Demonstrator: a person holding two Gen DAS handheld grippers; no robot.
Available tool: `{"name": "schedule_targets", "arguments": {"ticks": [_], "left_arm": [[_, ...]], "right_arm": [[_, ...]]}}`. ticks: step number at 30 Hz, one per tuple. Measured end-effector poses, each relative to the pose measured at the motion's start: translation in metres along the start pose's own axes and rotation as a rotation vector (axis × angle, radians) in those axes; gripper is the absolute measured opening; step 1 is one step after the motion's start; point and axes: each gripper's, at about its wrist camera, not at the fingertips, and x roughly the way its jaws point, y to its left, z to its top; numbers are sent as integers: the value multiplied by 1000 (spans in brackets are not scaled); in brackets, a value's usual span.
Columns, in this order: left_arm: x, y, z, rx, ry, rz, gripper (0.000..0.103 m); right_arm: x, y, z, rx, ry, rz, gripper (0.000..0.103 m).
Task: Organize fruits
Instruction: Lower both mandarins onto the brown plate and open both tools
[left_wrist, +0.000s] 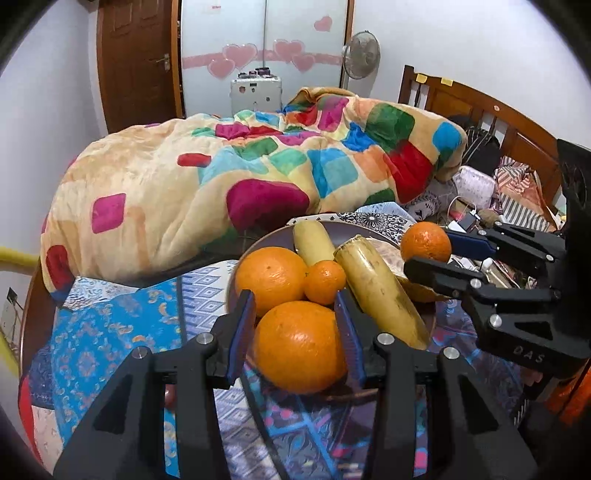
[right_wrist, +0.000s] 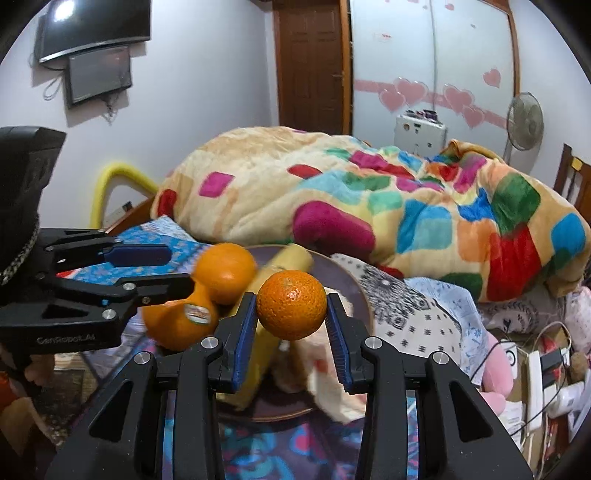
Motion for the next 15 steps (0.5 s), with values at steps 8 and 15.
{"name": "schedule_targets", "arguments": {"ticks": [8,15], "left_arm": [[-26,17,-12,-2,-30,33,56],[-25,35,-23,-31,-16,35,56]], "right_arm": [[11,29,3,-60,11,43,34],[30,41,0,-111,48,12,36]]}}
